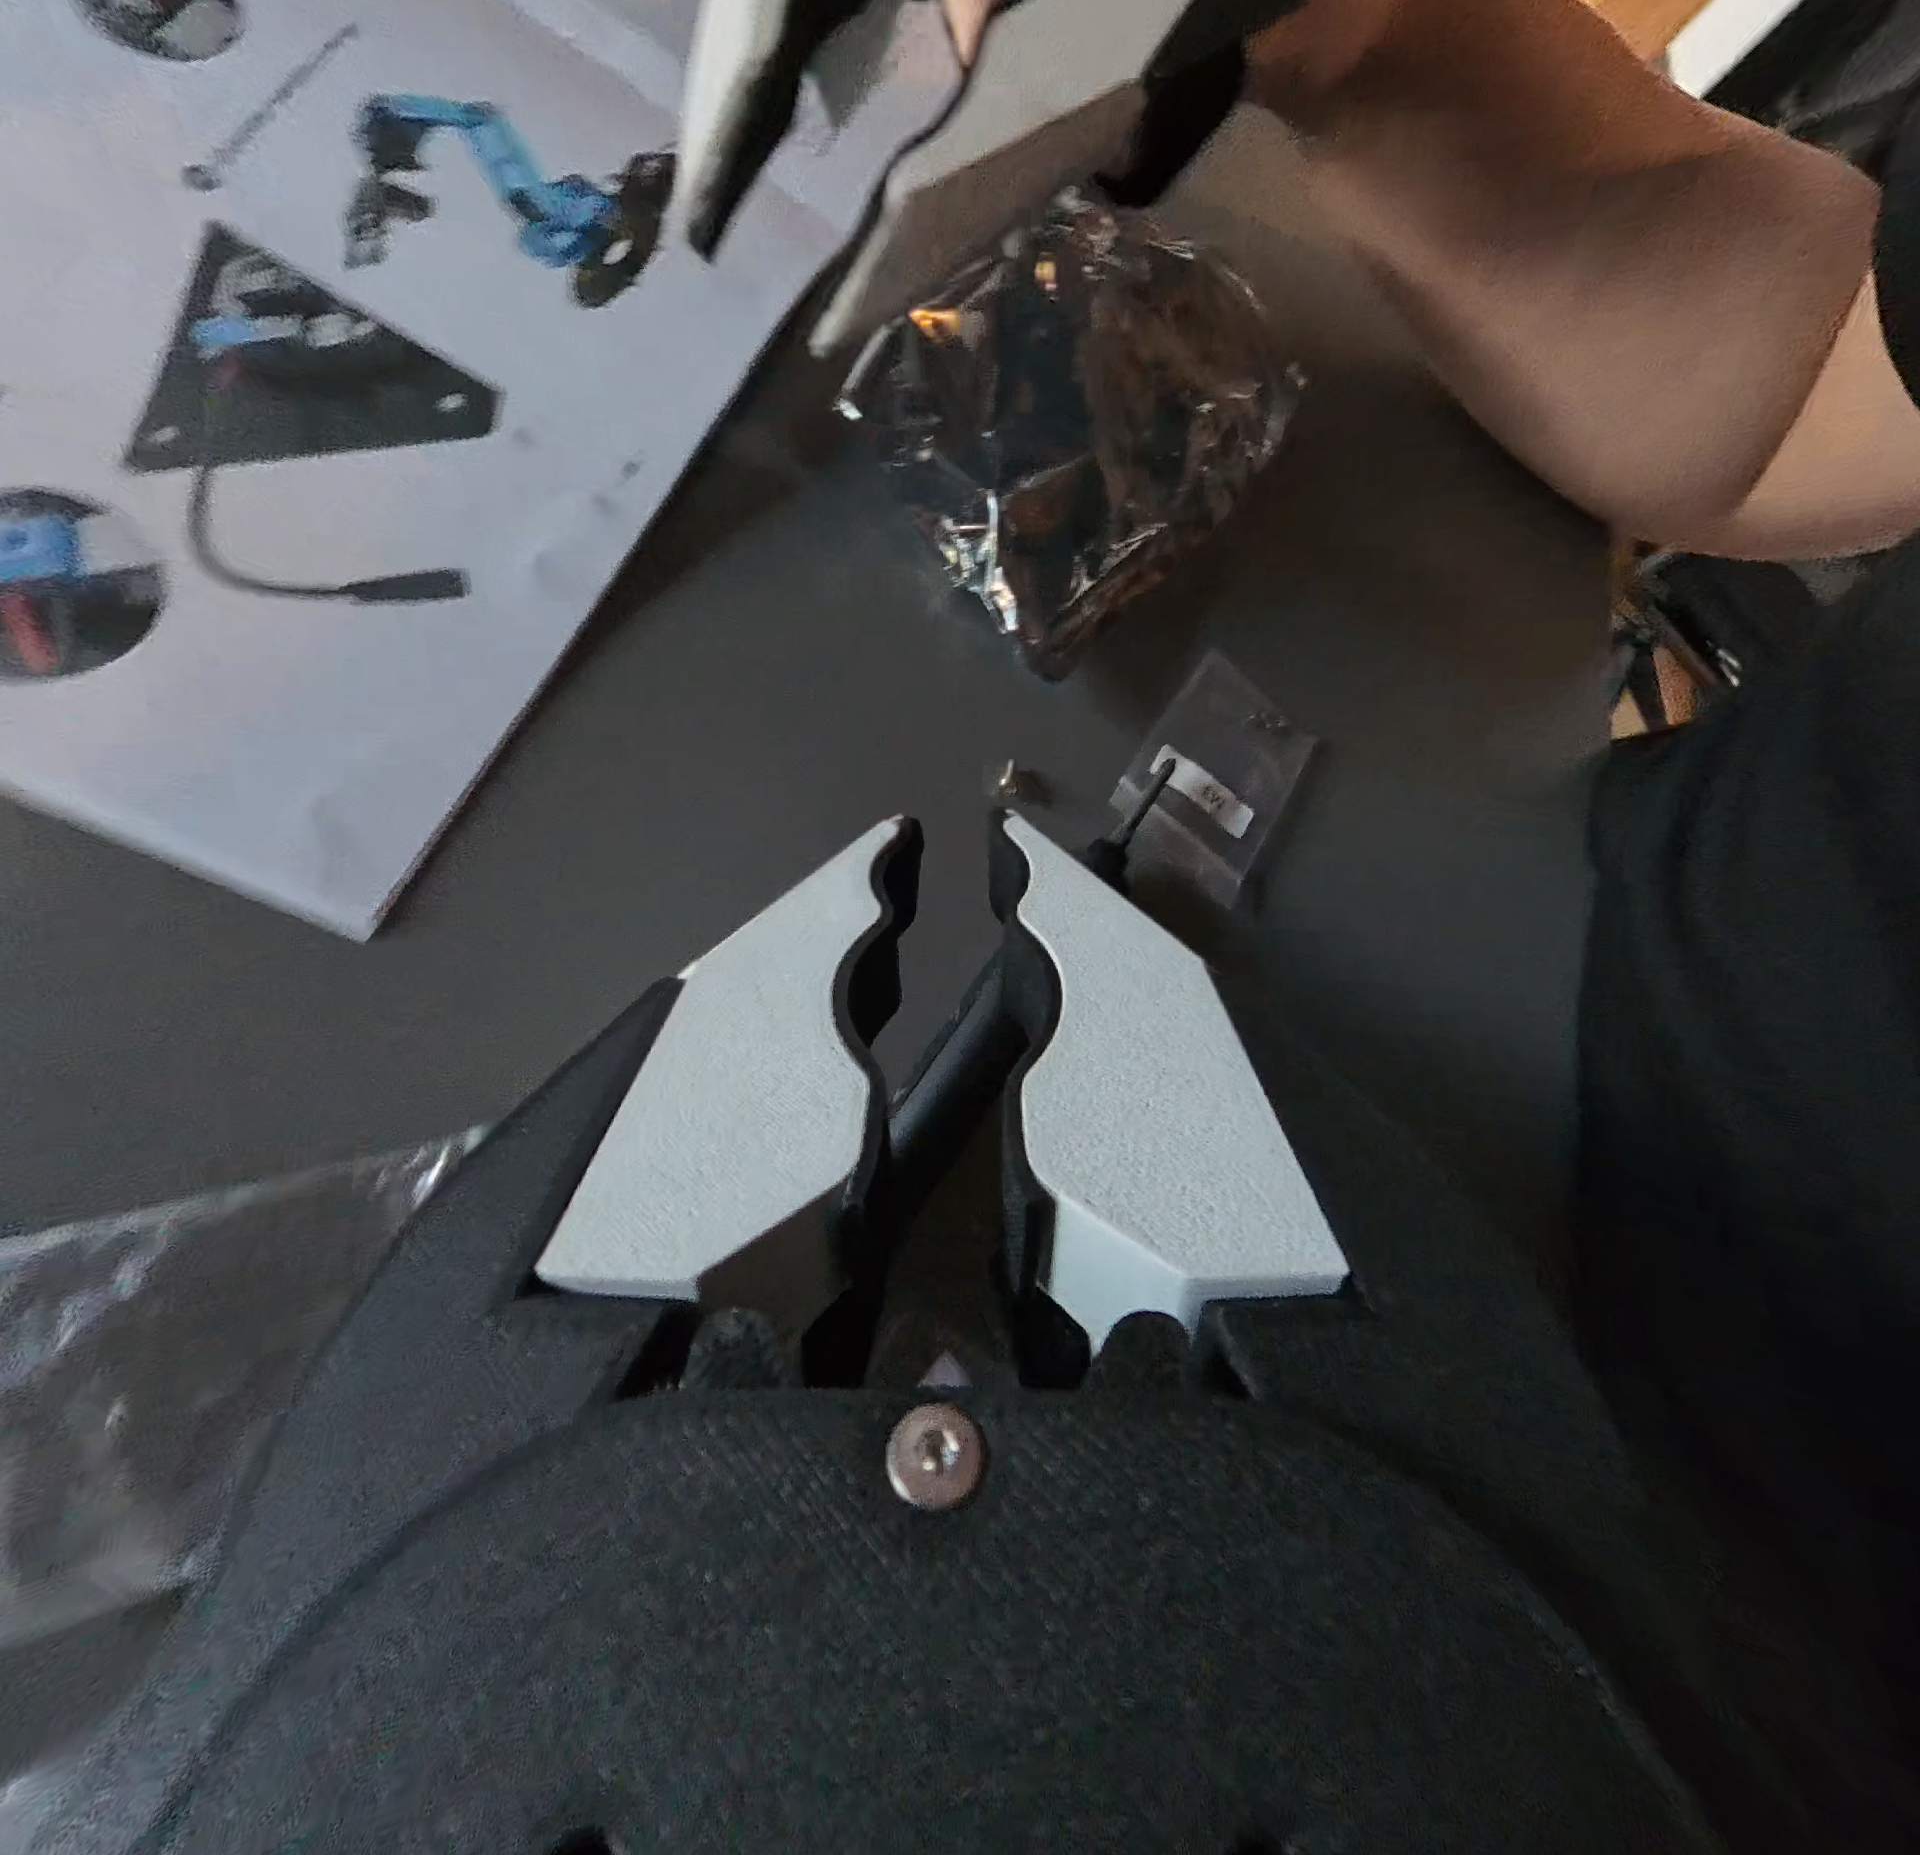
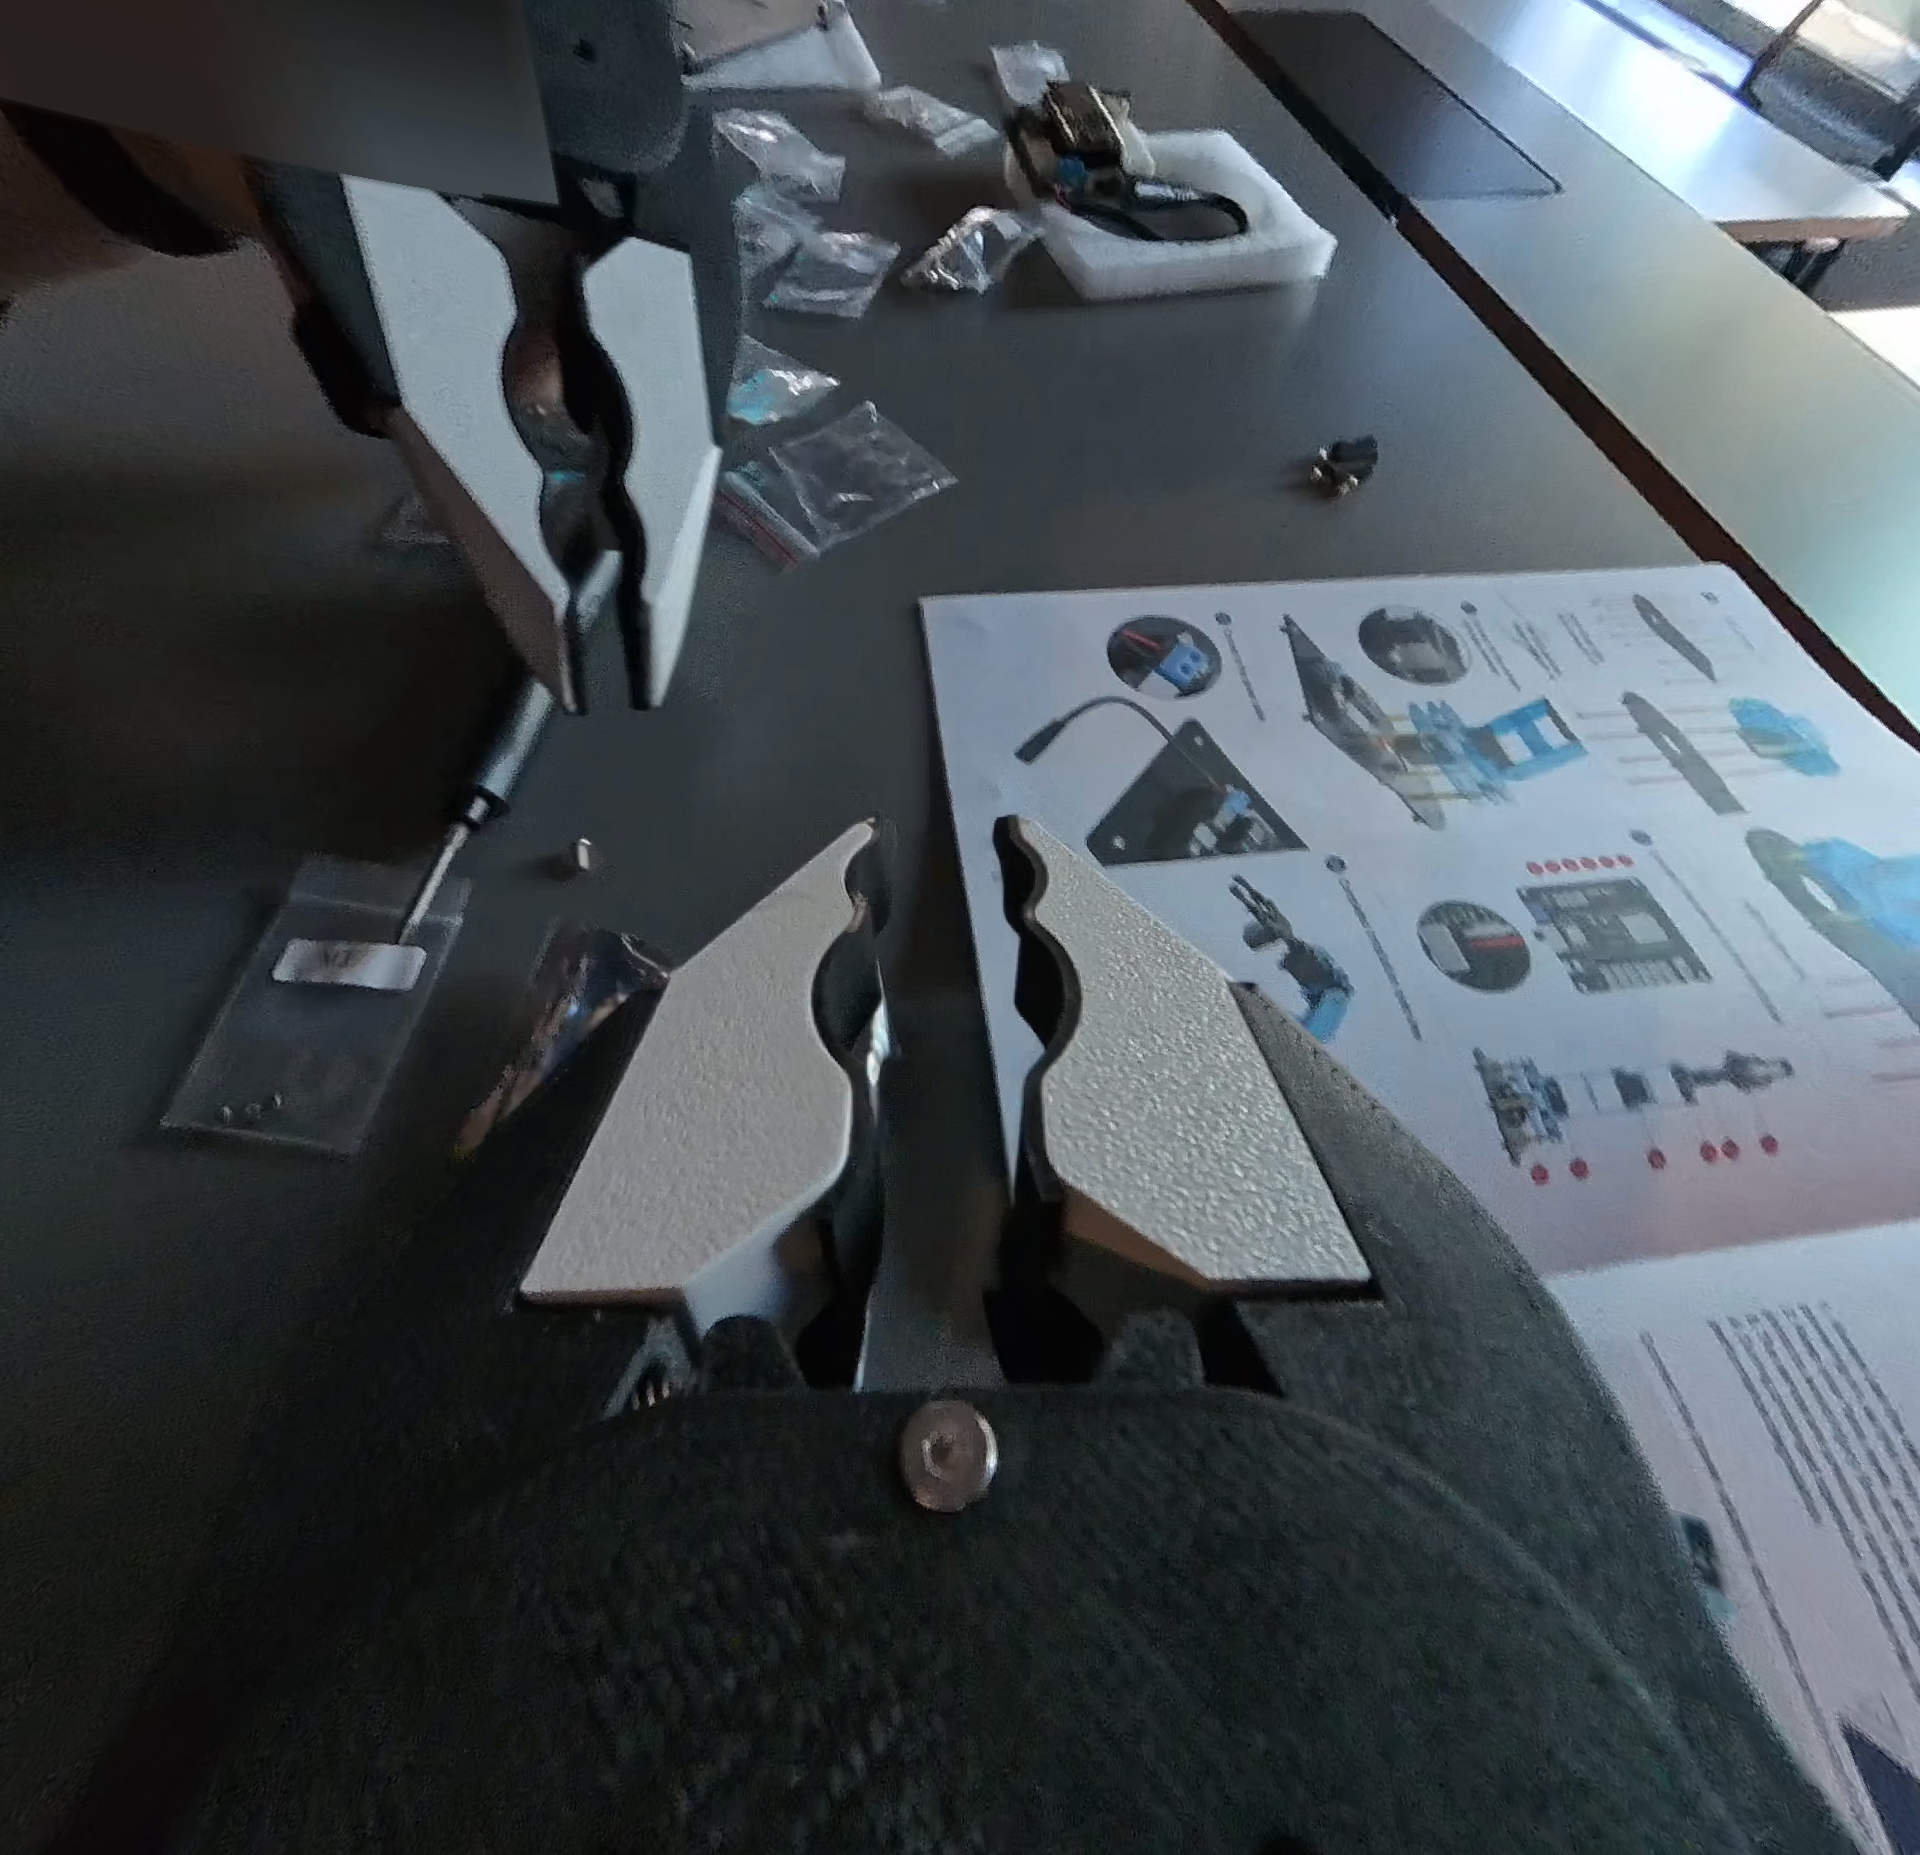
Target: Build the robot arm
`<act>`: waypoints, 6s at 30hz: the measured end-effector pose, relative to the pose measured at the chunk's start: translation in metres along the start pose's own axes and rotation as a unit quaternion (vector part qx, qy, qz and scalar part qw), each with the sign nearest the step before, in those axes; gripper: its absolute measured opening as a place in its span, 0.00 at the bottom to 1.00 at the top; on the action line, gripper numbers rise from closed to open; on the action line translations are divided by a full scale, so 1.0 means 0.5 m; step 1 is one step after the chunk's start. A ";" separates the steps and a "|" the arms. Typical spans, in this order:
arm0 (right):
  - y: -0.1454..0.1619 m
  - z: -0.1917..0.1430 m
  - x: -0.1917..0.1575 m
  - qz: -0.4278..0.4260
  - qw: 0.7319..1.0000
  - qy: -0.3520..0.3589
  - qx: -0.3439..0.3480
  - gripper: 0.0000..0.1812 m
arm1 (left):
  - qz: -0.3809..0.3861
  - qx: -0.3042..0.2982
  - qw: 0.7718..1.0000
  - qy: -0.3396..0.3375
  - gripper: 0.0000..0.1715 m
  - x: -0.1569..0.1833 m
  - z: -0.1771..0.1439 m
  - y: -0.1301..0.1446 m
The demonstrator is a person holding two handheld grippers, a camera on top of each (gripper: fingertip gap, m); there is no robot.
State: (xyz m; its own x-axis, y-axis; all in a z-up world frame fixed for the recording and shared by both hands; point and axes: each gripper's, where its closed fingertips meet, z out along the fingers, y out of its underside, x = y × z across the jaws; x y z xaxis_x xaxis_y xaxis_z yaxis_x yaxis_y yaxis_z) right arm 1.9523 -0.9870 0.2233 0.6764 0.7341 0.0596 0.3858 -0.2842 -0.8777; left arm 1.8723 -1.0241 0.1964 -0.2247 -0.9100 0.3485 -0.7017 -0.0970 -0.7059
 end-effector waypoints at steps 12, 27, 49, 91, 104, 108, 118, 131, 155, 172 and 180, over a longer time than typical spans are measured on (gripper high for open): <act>0.009 -0.102 0.049 0.018 0.997 0.071 0.033 0.10 | 0.084 -0.079 0.991 0.069 0.14 0.043 0.072 0.005; 0.007 -0.130 0.062 0.008 0.995 0.093 0.037 0.10 | 0.168 -0.084 0.982 -0.008 0.08 0.046 0.089 0.005; 0.007 -0.140 0.068 0.001 0.994 0.104 0.036 0.10 | 0.146 -0.073 0.985 -0.049 0.03 0.042 0.086 0.008; 0.077 -0.243 0.255 0.065 0.915 0.385 0.105 0.10 | 0.035 -0.045 0.998 -0.019 0.03 -0.015 0.056 0.002; 0.080 -0.241 0.254 0.064 0.916 0.383 0.098 0.10 | 0.046 -0.052 0.997 -0.030 0.03 -0.014 0.054 0.004; 0.081 -0.237 0.253 0.062 0.918 0.380 0.092 0.10 | 0.050 -0.042 0.997 -0.036 0.03 -0.014 0.052 -0.005; 0.083 -0.236 0.255 0.068 0.920 0.375 0.093 0.10 | 0.027 -0.005 0.998 -0.059 0.03 -0.019 0.035 -0.033; 0.079 -0.246 0.263 0.066 0.913 0.389 0.105 0.10 | -0.015 0.047 0.989 -0.139 0.03 -0.011 -0.068 -0.016; 0.044 -0.222 0.234 -0.002 0.922 0.378 0.083 0.10 | -0.079 0.117 0.971 -0.192 0.03 0.072 -0.147 0.075; -0.173 0.067 -0.309 0.529 0.800 -0.259 0.111 0.14 | 0.126 0.175 0.946 -0.243 0.03 0.141 -0.185 0.048; -0.191 0.089 -0.329 0.588 0.731 -0.334 0.093 0.09 | 0.168 0.184 0.947 -0.202 0.03 0.161 -0.190 0.036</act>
State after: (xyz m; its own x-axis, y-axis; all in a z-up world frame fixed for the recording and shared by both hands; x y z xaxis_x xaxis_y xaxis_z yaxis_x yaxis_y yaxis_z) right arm 1.7762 -1.0533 0.2761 -0.0088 0.2058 -0.9786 -0.3502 -0.9172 -0.1897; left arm 1.7774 -1.0608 0.2705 -0.0647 -0.9871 -0.1467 -0.3371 0.1600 -0.9278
